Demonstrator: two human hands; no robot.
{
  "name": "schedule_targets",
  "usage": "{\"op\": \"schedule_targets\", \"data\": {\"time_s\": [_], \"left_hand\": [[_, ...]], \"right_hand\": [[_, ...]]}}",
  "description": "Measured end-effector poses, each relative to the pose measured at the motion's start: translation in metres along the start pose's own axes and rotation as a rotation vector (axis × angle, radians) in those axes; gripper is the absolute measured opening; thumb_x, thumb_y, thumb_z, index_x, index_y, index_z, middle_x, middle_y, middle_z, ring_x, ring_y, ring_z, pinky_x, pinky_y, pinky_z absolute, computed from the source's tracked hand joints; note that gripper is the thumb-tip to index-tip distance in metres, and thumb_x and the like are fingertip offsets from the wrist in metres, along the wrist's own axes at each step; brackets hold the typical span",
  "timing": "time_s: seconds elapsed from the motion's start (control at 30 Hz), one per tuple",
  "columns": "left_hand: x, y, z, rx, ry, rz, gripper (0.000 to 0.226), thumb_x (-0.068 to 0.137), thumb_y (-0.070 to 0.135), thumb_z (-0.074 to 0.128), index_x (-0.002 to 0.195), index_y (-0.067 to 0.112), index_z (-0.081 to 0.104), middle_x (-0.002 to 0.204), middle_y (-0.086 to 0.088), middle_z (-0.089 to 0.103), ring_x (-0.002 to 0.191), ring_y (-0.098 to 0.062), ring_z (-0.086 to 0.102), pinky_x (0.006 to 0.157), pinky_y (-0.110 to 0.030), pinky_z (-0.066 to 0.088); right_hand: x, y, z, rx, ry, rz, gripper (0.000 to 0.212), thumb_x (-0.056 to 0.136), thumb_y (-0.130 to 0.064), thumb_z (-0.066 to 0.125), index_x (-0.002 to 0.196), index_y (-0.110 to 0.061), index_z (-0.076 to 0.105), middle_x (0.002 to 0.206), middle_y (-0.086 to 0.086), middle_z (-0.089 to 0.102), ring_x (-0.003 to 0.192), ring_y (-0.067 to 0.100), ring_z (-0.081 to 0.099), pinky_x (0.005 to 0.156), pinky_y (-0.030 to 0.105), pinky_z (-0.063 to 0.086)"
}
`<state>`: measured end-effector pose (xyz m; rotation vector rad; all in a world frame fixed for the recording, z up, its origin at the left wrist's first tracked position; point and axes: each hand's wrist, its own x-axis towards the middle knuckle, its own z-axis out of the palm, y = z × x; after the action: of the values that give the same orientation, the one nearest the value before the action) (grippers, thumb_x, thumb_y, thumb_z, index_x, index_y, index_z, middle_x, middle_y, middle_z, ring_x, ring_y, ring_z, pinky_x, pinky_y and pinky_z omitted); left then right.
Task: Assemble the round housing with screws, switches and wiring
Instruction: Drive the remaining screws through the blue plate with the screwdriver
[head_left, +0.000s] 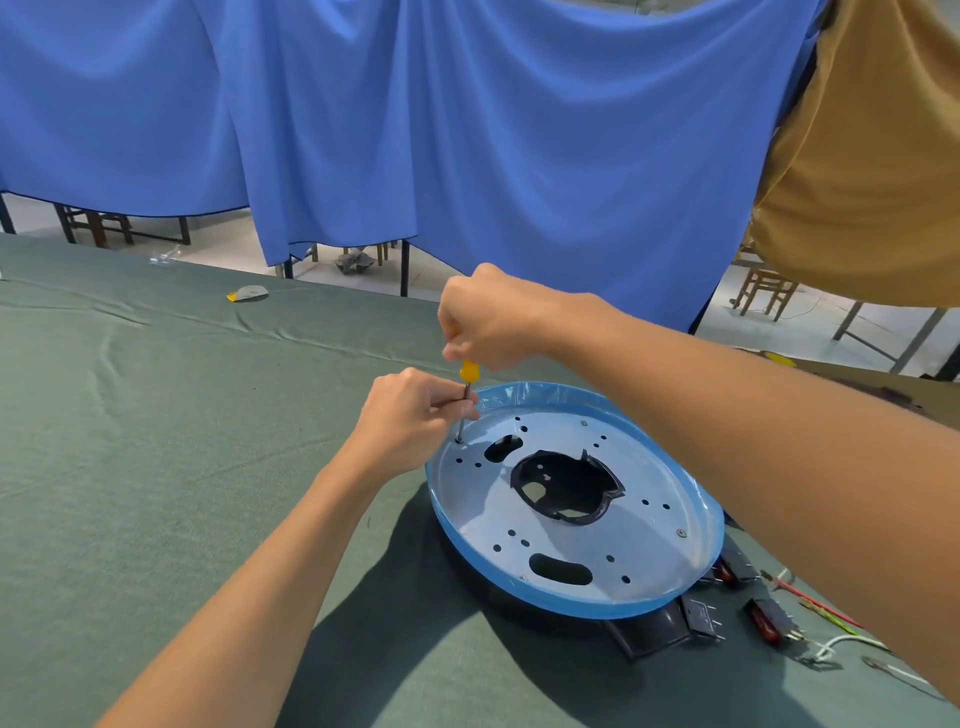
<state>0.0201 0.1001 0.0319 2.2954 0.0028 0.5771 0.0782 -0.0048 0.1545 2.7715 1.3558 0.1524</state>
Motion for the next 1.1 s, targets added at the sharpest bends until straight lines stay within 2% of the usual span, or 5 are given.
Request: {"op": "schedule_targets", "data": {"time_s": [0.17, 0.33, 0.5, 0.6, 1.1], "left_hand": [[0.000, 0.001, 0.005, -0.072, 0.095, -0.054, 0.009, 0.082, 0.025, 0.077, 0.080, 0.018, 0.080, 0.069, -0.007, 0.073, 0.059, -0.022, 0.059, 0.063, -0.036, 0.049], [0.001, 0.001, 0.002, -0.070, -0.010, -0.058, 0.011, 0.089, 0.021, 0.070, 0.089, 0.018, 0.080, 0.091, 0.006, 0.076, 0.095, -0.018, 0.068, 0.088, -0.038, 0.051], [0.000, 0.003, 0.005, -0.079, 0.155, -0.068, 0.009, 0.078, 0.025, 0.080, 0.083, 0.017, 0.080, 0.072, -0.008, 0.074, 0.059, -0.023, 0.058, 0.063, -0.040, 0.051], [0.000, 0.000, 0.004, -0.087, 0.109, -0.062, 0.006, 0.082, 0.021, 0.078, 0.086, 0.019, 0.081, 0.071, -0.007, 0.074, 0.056, -0.024, 0.054, 0.058, -0.035, 0.046], [0.000, 0.003, 0.001, -0.011, 0.002, -0.065, 0.009, 0.088, 0.021, 0.071, 0.090, 0.020, 0.080, 0.087, 0.000, 0.077, 0.092, -0.023, 0.069, 0.085, -0.044, 0.052]], "right_hand": [[0.002, -0.003, 0.007, -0.026, 0.044, 0.057, 0.039, 0.095, -0.035, 0.055, 0.065, -0.015, 0.041, 0.073, 0.007, 0.046, 0.057, 0.023, 0.049, 0.053, 0.033, 0.043], [0.003, -0.005, 0.003, 0.006, 0.020, -0.039, 0.017, 0.088, -0.018, 0.063, 0.075, -0.019, 0.051, 0.090, 0.007, 0.057, 0.086, 0.028, 0.059, 0.067, 0.038, 0.052], [0.000, 0.000, 0.015, -0.025, 0.121, 0.105, 0.041, 0.097, -0.032, 0.052, 0.066, -0.017, 0.030, 0.074, 0.003, 0.033, 0.058, 0.019, 0.037, 0.049, 0.031, 0.029], [-0.002, 0.001, 0.008, 0.045, 0.016, 0.052, 0.026, 0.093, -0.034, 0.058, 0.078, -0.016, 0.048, 0.079, 0.005, 0.050, 0.064, 0.024, 0.059, 0.052, 0.031, 0.041], [-0.009, -0.004, 0.007, 0.080, 0.069, -0.033, 0.016, 0.089, -0.018, 0.063, 0.079, -0.020, 0.051, 0.087, 0.002, 0.049, 0.090, 0.025, 0.055, 0.057, 0.030, 0.041]]}}
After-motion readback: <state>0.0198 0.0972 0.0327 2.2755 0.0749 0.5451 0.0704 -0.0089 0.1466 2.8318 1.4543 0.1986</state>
